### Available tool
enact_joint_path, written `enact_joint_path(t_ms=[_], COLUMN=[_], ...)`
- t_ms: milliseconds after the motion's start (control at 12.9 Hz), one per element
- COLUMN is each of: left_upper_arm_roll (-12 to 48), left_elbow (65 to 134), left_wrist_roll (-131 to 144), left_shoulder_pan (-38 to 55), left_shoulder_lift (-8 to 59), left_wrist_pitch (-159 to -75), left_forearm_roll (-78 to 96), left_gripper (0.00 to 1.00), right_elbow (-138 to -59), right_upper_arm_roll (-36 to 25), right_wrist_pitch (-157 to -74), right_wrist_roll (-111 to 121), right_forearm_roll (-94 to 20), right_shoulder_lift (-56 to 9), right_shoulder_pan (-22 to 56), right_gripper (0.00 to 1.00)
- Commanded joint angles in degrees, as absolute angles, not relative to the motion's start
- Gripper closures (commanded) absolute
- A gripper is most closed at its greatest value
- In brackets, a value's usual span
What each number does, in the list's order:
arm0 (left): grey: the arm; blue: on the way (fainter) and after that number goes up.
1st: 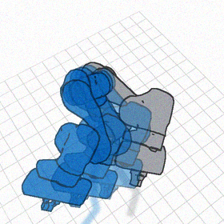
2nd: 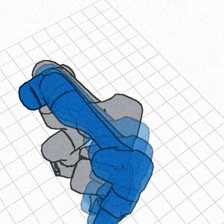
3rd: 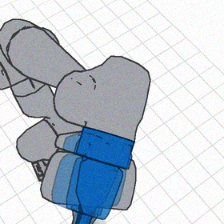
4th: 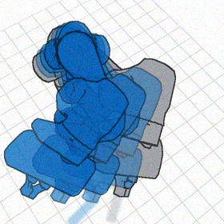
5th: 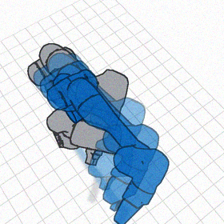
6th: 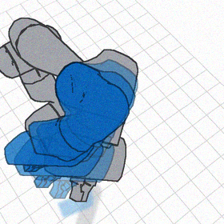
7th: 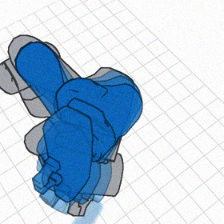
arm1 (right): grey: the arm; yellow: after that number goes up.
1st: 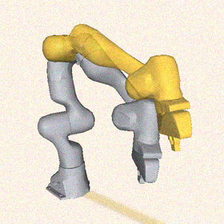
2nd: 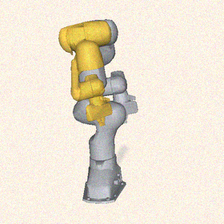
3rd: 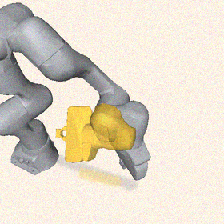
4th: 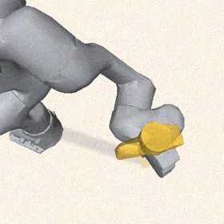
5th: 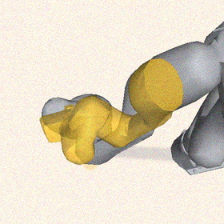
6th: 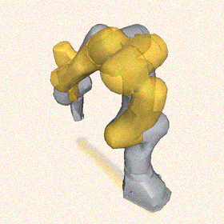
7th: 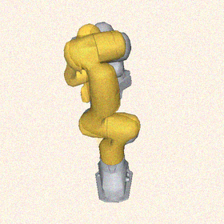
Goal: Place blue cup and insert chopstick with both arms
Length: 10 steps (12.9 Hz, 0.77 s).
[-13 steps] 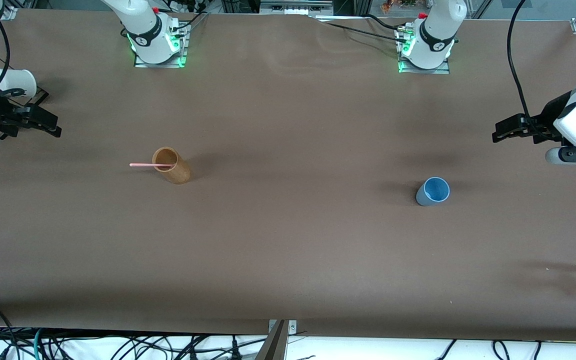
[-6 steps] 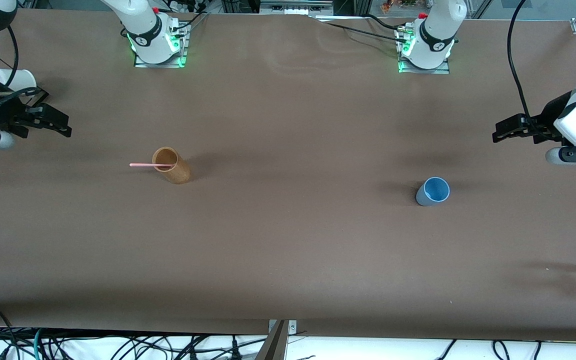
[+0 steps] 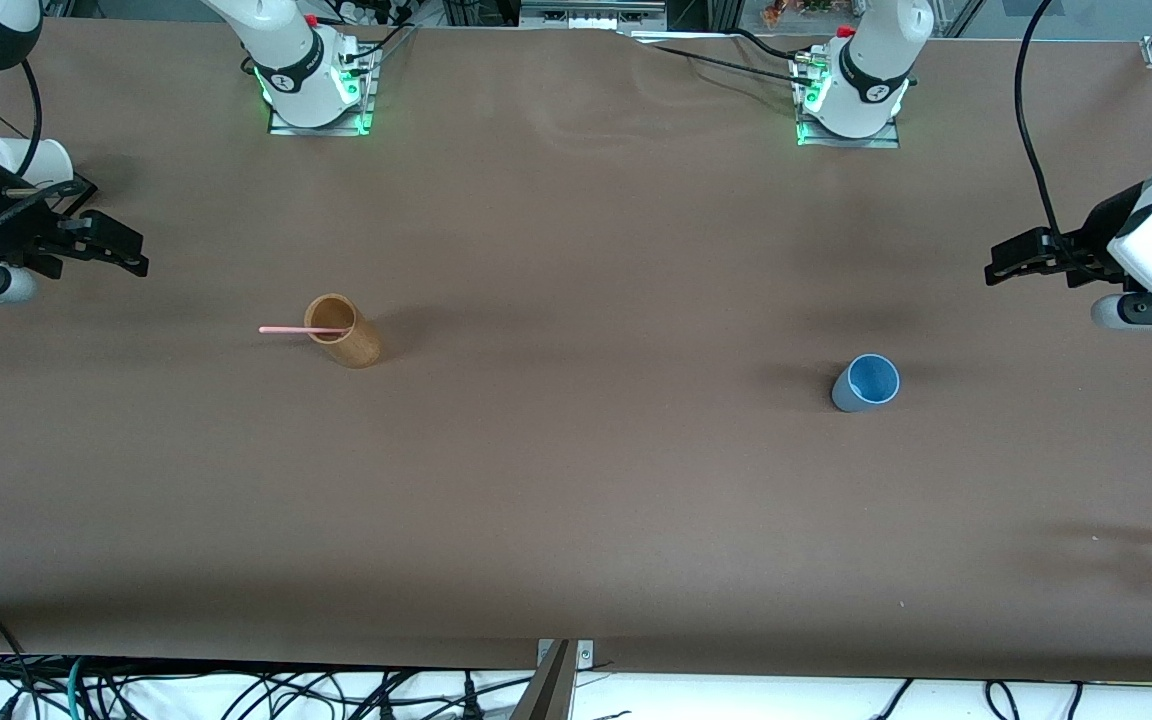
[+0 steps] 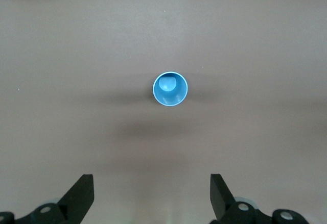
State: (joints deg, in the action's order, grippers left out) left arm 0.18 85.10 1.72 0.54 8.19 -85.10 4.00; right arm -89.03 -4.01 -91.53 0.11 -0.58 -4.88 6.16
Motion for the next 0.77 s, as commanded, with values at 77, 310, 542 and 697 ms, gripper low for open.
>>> enact_joint_path(t_ms=[77,310,542,697], left_upper_arm_roll=[0.26,0.26,0.26,0.26], left_elbow=[85.08,85.08,85.17,85.17], left_wrist_roll=[0.35,0.35,0.53,0.7], left_shoulder_pan=[0.44,0.79,0.79,0.53], left_shoulder_lift=[8.09,8.09,8.09,8.88], left_wrist_pitch=[-84.99,-84.99,-84.99,-84.99], left_forearm_roll=[3.16,3.08,3.16,3.25], left_gripper=[0.0,0.0,0.0,0.0], right_elbow=[-88.5,-89.47,-90.78,-92.02], right_upper_arm_roll=[-3.96,-3.78,-3.69,-3.6], right_wrist_pitch=[-90.79,-91.14,-92.36,-93.77], right_wrist_roll=[-0.7,-0.79,-0.79,-0.88], right_forearm_roll=[-0.26,-0.35,-0.53,-0.7], right_shoulder_lift=[-5.71,-5.71,-5.8,-5.8], right_shoulder_pan=[6.33,6.33,7.03,7.03], right_gripper=[0.0,0.0,0.0,0.0])
